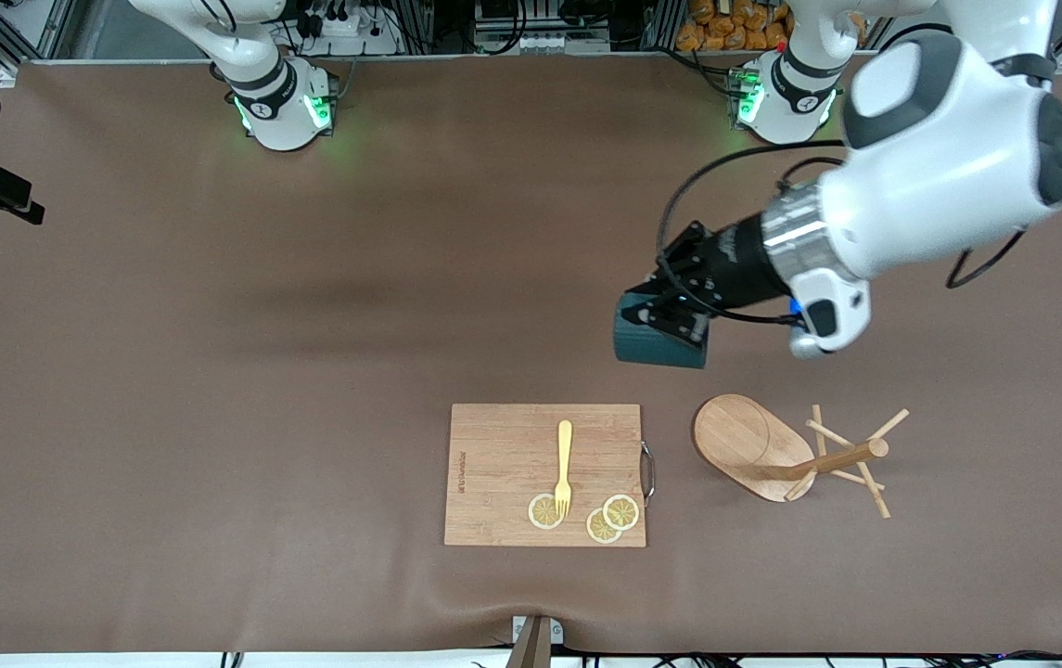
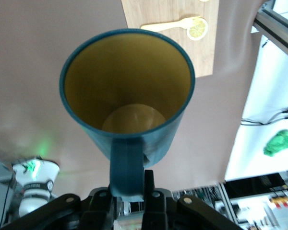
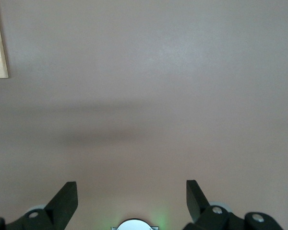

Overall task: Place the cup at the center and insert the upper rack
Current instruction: 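Carry the mug with the left gripper to the wooden mug tree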

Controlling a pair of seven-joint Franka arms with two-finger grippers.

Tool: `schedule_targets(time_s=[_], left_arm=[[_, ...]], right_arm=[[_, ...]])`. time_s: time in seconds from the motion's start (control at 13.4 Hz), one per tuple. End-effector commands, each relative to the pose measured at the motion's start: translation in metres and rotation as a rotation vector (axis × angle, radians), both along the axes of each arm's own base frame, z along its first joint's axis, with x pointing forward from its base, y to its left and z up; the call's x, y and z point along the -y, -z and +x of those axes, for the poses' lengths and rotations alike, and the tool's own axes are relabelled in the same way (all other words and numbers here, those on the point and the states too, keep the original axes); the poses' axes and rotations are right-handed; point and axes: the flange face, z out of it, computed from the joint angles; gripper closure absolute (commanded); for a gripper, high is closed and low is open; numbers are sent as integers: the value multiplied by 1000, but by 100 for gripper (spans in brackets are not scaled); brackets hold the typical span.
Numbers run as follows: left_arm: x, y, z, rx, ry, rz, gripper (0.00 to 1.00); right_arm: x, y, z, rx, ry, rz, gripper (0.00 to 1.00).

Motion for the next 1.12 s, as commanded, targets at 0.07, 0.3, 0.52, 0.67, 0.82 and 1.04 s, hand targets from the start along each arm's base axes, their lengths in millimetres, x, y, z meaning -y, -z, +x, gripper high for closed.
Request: schedule_targets(time_s=[0.07,0.3,0.52,0.67,0.82,1.04], left_arm=[[-29,2,11,-9,-22,-109,100],[-64,10,29,-36,-75,-181,100],[-108,17,46,-28,-105,-303,100],[-129,30,56,-53,-135,-350,100],[-150,38,65,-59,-148,-422,100],[-190,55,75,-79,-171,-521,100]], right_arm=[[1,0,-5,-2,18,16,0],[6,3,-4,-9,27,17,0],[6,2,-3,-6,25,16,0],[5,0,-3,-2,24,13,0],[2,-1,-3,0,19,14,0],[1,-5,-3,10,16,10,0]])
